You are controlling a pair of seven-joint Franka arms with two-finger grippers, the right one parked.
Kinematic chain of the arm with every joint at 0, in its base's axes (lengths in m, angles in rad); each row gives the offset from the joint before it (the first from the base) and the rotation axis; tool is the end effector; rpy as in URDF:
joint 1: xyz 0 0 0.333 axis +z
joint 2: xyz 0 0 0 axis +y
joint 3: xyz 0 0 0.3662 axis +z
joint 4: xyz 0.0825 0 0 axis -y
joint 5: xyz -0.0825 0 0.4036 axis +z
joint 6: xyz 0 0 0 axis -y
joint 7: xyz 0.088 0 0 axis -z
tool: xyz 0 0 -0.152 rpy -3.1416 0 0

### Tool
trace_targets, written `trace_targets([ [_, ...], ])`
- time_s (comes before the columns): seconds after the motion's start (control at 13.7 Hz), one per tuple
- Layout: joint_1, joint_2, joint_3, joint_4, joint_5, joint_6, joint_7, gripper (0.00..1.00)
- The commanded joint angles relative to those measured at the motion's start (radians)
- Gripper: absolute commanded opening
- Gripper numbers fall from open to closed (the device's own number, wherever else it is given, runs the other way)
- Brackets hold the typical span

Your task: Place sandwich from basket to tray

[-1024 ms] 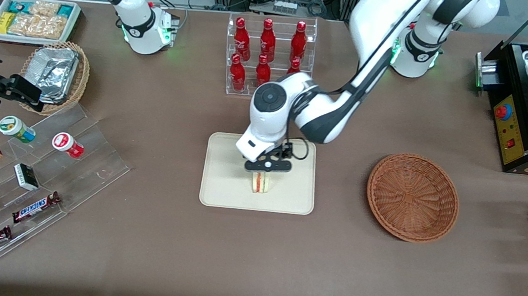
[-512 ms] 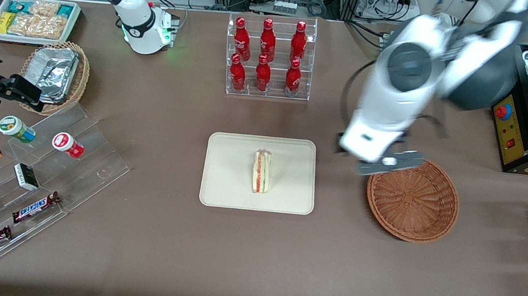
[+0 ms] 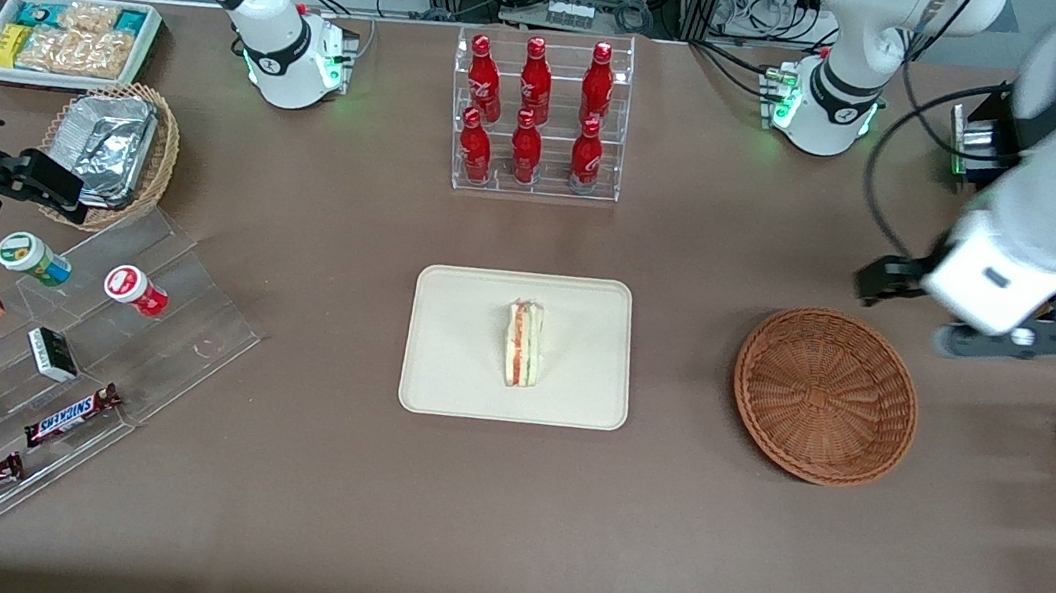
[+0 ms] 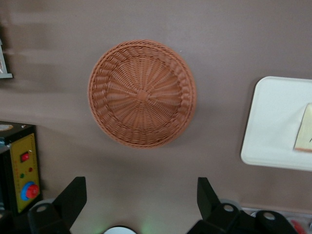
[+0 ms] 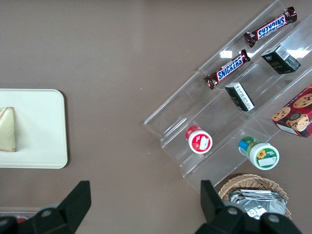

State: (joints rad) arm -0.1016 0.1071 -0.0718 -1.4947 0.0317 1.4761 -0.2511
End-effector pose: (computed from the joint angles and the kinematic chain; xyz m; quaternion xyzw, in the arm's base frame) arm 0.5876 -0.0955 0.5966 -0.9972 -0.0392 0.0587 0.0249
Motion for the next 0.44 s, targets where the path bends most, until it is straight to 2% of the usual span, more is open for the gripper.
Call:
trace_targets([
  [0.0, 0.078, -0.104, -0.01, -0.107, -0.049, 0.0, 0.189, 1.0],
  [0.15, 0.08, -0.136, 0.024, -0.147, -0.05, 0.013, 0.234, 1.0],
  [0.37, 0.069, -0.113, 0.029, -0.107, -0.05, -0.002, 0.231, 1.0],
])
